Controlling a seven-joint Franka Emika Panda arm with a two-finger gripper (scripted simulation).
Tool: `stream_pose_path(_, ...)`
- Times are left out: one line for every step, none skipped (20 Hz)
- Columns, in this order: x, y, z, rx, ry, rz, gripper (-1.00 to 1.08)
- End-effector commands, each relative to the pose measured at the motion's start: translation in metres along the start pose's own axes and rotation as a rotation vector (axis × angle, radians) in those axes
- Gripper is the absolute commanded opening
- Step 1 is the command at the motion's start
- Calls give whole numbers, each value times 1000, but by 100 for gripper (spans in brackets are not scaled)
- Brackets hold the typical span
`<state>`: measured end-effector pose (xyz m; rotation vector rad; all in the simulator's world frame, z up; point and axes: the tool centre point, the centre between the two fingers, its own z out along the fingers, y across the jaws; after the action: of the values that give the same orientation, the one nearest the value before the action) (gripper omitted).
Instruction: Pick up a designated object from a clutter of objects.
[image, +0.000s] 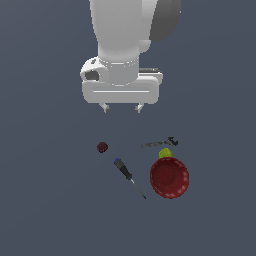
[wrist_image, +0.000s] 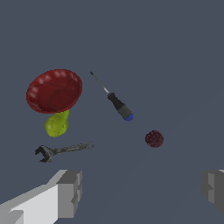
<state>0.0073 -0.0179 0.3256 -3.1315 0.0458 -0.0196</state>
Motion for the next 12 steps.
stream_pose_path(0,0,0,0,0,0,28)
stream_pose_path(0,0,0,0,1,-1,28)
stream_pose_path(0,-2,-1,-1,3,-5,28)
stream_pose_path(1,-4,-2,-3,6,-12,28)
stream_pose_path(1,-6,-3,-5,11,-21,28)
stream_pose_path(2,-8,-4,-6,14,-30,28)
stream_pose_path(2,-10,-5,-8,17,-37,28)
stream_pose_path(2,-10,-6,-8,18,-40,28)
stream_pose_path(2,-10,-6,-8,18,-41,28)
stream_pose_path(2,-10,-6,-8,18,-40,28)
stream_pose_path(2,-10,-5,-8,17,-38,28)
stream_pose_path(2,-10,-5,-8,17,-35,28)
